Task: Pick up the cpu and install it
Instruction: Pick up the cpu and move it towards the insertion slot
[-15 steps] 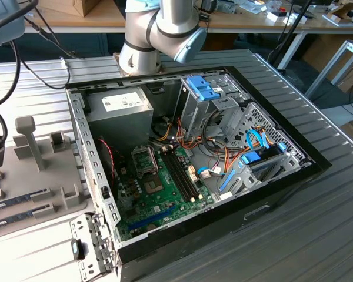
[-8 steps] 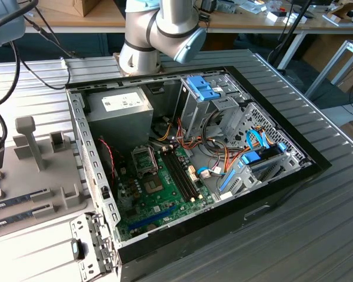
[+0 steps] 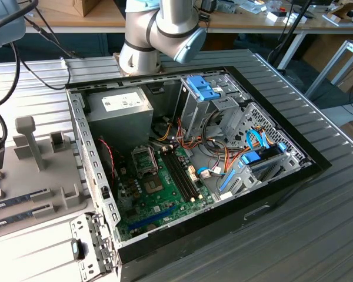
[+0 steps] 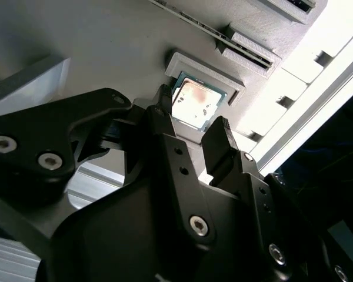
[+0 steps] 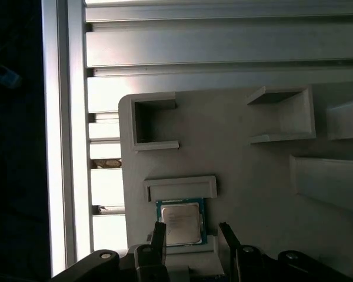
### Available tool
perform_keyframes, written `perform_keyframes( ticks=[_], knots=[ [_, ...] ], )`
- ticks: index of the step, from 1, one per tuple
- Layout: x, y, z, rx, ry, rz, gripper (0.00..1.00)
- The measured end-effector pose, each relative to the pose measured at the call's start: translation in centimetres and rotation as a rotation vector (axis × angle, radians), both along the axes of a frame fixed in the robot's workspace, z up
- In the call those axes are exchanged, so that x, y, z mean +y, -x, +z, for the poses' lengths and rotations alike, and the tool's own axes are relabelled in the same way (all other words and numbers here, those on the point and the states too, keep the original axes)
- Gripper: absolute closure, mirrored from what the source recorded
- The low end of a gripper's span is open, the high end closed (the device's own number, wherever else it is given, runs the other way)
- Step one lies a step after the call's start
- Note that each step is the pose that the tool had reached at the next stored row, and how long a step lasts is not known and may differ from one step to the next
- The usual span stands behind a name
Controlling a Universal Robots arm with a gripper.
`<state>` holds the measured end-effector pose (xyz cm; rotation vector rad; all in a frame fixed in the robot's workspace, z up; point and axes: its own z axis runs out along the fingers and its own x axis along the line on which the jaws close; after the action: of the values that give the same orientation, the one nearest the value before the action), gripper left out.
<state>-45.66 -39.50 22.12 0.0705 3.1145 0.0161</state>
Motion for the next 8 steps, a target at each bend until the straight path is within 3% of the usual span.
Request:
perform_keyframes(
  ticks=[5, 8],
  knots=[
    [0.0, 0.0, -0.01, 0.0, 0.0, 0.0, 0.52],
    [0.0, 0.0, -0.01, 0.0, 0.0, 0.0, 0.45]
  ],
)
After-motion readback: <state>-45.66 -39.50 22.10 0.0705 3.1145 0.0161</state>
